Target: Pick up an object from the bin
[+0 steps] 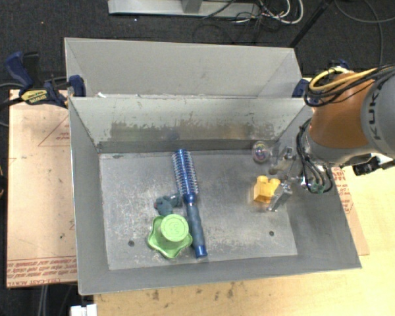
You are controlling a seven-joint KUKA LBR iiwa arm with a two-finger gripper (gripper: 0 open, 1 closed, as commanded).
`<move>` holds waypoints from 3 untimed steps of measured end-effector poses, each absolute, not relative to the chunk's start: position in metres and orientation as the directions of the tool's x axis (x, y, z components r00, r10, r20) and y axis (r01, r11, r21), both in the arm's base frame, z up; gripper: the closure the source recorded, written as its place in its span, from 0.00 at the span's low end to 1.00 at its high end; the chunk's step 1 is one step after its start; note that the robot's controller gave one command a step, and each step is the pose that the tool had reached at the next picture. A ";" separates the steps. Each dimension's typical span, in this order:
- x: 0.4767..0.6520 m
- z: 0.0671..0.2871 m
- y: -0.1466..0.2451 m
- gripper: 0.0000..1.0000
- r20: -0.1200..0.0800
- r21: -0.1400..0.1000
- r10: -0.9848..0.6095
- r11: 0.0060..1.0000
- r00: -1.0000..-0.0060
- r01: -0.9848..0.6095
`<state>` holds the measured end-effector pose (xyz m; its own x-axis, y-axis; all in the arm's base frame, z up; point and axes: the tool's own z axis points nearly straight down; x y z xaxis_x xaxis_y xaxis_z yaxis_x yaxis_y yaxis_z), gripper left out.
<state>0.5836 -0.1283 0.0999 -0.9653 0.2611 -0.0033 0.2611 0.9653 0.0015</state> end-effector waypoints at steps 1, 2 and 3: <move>0.595 0.075 -0.128 0.00 -0.003 0.003 0.402 0.916 -0.916 0.402; 0.597 0.076 -0.128 0.00 -0.005 0.001 0.400 0.917 -0.917 0.400; 0.598 0.078 -0.128 1.00 -0.008 0.002 0.400 0.917 -0.917 0.400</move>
Offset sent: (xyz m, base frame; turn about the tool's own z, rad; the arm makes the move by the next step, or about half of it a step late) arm 0.0085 0.0000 -0.0299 0.1521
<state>0.5979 -0.1279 0.0781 -0.9166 0.3996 -0.0085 0.3996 0.9167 0.0020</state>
